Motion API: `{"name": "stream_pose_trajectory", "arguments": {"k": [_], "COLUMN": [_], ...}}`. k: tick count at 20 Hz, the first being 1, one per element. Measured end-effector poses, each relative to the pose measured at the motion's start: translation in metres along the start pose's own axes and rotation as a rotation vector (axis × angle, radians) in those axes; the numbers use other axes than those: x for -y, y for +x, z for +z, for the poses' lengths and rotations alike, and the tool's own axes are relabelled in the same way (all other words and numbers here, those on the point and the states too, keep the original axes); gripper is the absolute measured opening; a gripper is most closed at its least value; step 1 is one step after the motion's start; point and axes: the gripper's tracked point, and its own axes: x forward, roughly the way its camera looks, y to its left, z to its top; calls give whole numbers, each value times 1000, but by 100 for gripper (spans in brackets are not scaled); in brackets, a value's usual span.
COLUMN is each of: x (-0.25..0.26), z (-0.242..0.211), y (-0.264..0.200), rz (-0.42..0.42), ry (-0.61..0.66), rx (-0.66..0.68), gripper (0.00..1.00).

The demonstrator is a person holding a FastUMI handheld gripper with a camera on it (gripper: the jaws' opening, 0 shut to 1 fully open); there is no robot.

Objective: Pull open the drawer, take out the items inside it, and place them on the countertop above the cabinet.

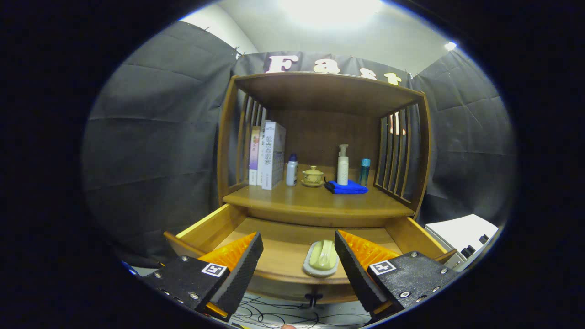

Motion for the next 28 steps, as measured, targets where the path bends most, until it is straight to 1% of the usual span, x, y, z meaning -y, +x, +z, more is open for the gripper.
{"name": "stream_pose_trajectory", "arguments": {"k": [2,4,7,9,12,14,16,18,20,22,23,25,27,28], "x": [1,10,23,23,36,42,45,46,49,47,47,46,46,46], "z": [16,19,-1,-17,-37,-52,-67,-77,-86,-98,-104,-115,-121,-120], "y": [23,45,72,85,100,108,114,119,120,126,128,131,134,135], "rz": [2,-24,-79,-99,-167,-201,-214,-220,-231,-219,-213,-200,-183,-177], "ry": [31,51,55,69,39,41,36,25,15,4,-2,-28,-48,-51], "rx": [-15,-62,-195,-291,-404,-467,-537,-577,-618,-649,-665,-695,-710,-707], "gripper": [97,97,97,97,98,98,98,98,95,91,86,81,73,66]}}
